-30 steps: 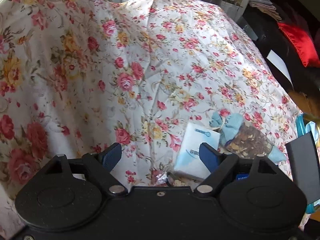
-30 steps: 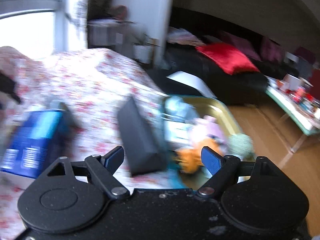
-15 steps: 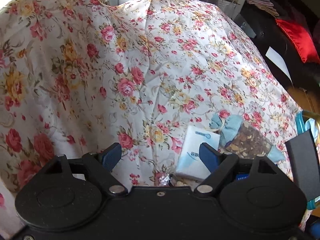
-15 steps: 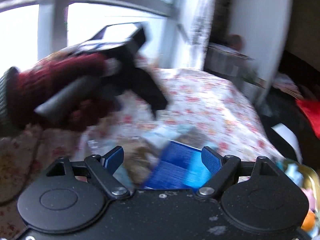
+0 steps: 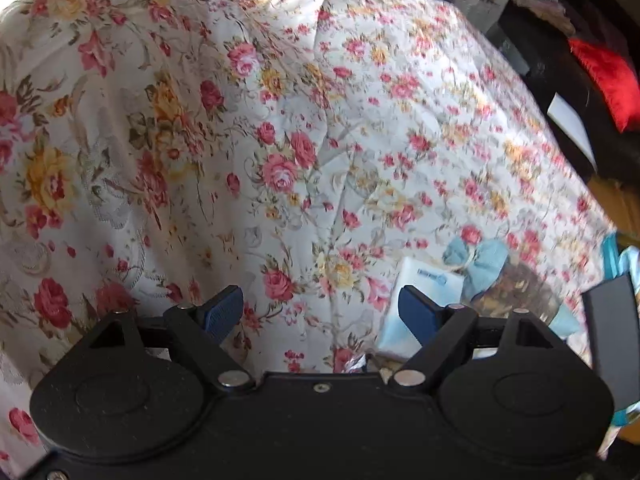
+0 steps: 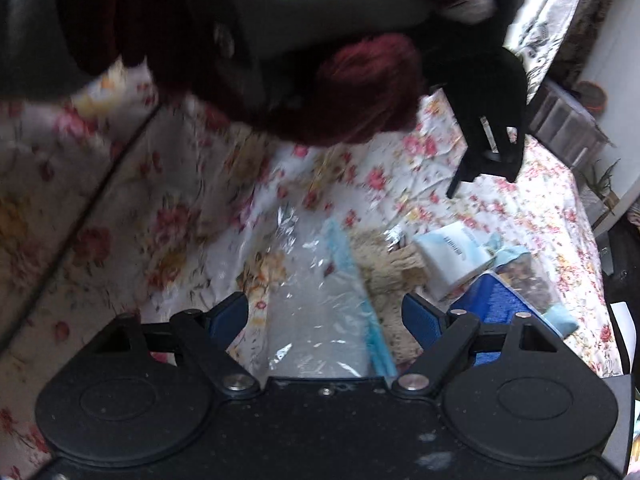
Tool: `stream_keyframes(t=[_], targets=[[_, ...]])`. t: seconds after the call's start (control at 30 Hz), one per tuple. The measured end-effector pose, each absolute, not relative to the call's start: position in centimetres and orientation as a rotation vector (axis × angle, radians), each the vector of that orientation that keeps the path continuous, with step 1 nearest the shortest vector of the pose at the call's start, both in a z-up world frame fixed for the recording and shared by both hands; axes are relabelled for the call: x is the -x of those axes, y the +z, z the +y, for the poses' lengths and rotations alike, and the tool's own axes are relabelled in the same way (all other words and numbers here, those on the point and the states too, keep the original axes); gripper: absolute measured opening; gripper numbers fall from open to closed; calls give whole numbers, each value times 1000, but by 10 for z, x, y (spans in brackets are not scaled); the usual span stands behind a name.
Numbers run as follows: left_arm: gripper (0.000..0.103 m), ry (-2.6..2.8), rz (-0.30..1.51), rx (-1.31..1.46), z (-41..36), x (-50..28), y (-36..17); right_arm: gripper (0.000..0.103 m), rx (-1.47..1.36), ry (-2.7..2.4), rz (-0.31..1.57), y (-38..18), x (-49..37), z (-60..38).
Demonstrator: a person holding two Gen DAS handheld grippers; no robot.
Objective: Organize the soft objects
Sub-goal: 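Close the right gripper on the plastic-wrapped cotton pads and lift them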
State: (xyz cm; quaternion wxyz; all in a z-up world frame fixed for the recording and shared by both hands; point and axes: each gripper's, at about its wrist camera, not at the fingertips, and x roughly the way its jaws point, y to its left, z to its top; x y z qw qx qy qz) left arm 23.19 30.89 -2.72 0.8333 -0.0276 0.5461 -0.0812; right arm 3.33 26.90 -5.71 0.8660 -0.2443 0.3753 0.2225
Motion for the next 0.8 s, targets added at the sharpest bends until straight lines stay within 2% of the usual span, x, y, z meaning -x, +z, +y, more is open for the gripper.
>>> stream_keyframes(t=[0.1, 0.13, 0.17, 0.57, 0.8], targets=[[81, -178, 1184, 16, 303, -232, -32, 64, 525, 471, 829, -64, -36, 274], [81, -181, 1191, 8, 302, -231, -33, 55, 524, 472, 850, -67, -37, 274], [81, -185, 1195, 2, 301, -231, -34, 51, 519, 473, 870, -69, -37, 274], [81, -240, 1251, -30, 293, -229, -39, 49, 303, 435, 872, -27, 0, 240], [81, -262, 1136, -78, 289, -222, -34, 49, 200, 373, 834, 2, 41, 196]])
